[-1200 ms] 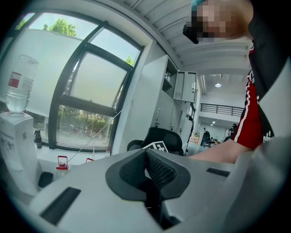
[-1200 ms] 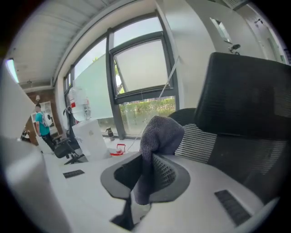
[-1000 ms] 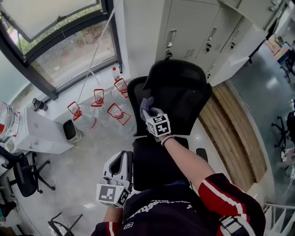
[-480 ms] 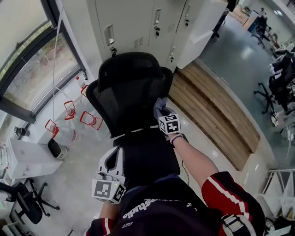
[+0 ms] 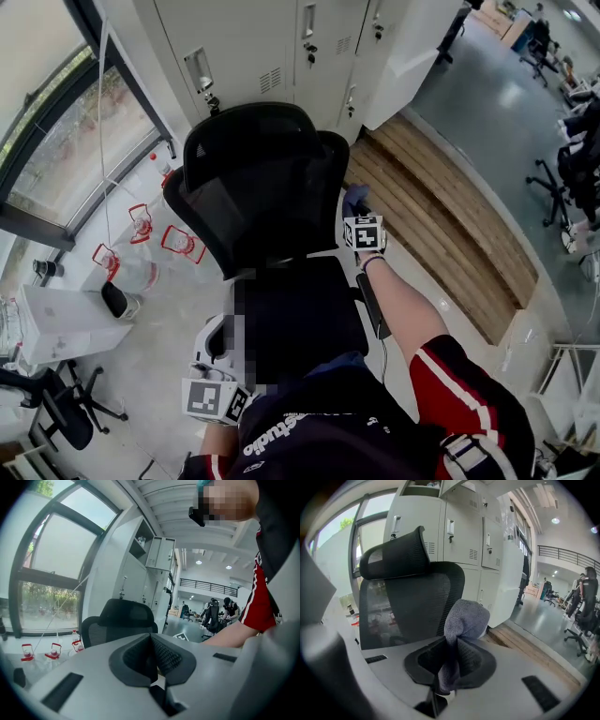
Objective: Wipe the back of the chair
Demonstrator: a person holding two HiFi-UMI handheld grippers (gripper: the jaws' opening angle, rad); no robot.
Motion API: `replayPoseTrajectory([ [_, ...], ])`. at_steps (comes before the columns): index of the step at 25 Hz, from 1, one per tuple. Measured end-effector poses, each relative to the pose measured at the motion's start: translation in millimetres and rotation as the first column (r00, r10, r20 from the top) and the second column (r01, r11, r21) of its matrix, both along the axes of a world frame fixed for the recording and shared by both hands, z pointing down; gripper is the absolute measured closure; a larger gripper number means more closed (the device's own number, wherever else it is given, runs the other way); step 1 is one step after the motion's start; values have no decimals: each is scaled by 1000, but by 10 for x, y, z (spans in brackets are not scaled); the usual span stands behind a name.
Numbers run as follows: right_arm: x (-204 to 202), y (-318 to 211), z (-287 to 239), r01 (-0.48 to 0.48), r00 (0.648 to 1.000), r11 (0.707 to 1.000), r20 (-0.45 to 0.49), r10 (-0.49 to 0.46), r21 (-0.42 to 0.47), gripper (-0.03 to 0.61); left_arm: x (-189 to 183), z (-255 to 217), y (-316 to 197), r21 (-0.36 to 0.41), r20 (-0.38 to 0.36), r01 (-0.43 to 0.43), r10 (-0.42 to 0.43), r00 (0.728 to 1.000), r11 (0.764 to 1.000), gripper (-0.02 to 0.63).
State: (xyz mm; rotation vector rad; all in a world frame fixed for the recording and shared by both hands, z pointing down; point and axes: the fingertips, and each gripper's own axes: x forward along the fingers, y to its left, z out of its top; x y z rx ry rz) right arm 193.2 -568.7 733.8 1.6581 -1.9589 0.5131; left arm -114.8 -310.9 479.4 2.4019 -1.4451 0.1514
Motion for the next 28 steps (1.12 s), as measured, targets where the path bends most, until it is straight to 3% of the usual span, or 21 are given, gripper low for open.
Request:
replayPoseTrajectory([
  [14,-939,-224,299,105,994,994,-1,-105,-18,516,-566,110,53,-25,14,127,-126,992,992,589],
  [21,-1789,-171,273,179,983,984,26,-179,0,517,-973,118,241,-26,8,188,-188,982,982,589],
  [28,-2857,-80,306,293,954,956,51,-294,21,517,-1513,112,505,-21,18,296,-296,955,955,589],
])
